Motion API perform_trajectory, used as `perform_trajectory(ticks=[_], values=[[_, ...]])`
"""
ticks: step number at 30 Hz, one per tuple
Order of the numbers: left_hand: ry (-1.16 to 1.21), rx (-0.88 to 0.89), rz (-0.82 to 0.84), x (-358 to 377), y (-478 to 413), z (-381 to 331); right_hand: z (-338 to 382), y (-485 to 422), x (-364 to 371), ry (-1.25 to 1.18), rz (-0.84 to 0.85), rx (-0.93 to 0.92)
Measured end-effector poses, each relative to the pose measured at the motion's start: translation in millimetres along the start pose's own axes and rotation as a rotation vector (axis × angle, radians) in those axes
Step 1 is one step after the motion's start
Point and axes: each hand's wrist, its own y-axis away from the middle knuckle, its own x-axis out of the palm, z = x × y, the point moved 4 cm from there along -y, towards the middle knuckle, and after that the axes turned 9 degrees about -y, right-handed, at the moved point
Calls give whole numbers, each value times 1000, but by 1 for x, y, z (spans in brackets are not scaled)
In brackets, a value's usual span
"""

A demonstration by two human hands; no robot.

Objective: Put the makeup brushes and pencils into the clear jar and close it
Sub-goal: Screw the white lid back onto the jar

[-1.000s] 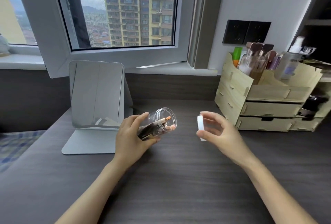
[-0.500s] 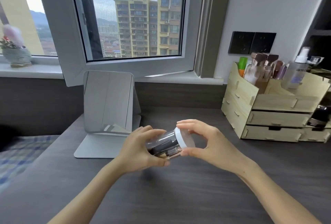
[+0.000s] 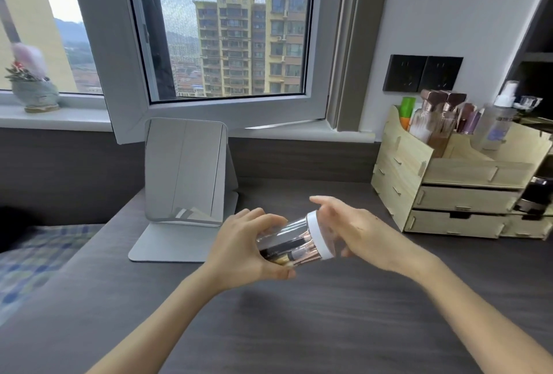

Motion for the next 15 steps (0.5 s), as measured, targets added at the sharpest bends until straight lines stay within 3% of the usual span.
perform_trajectory(ticks=[2, 7, 11, 15], values=[[6, -7, 0, 1, -1, 0, 0, 4, -1, 31, 107, -66], [80, -65, 6, 4, -1, 8, -1, 5, -4, 250, -13, -55], [80, -8, 20, 8, -2, 5, 1, 4, -4, 167, 13, -98], [151, -23, -48, 13, -6, -3, 5, 1, -3, 146, -166, -176]])
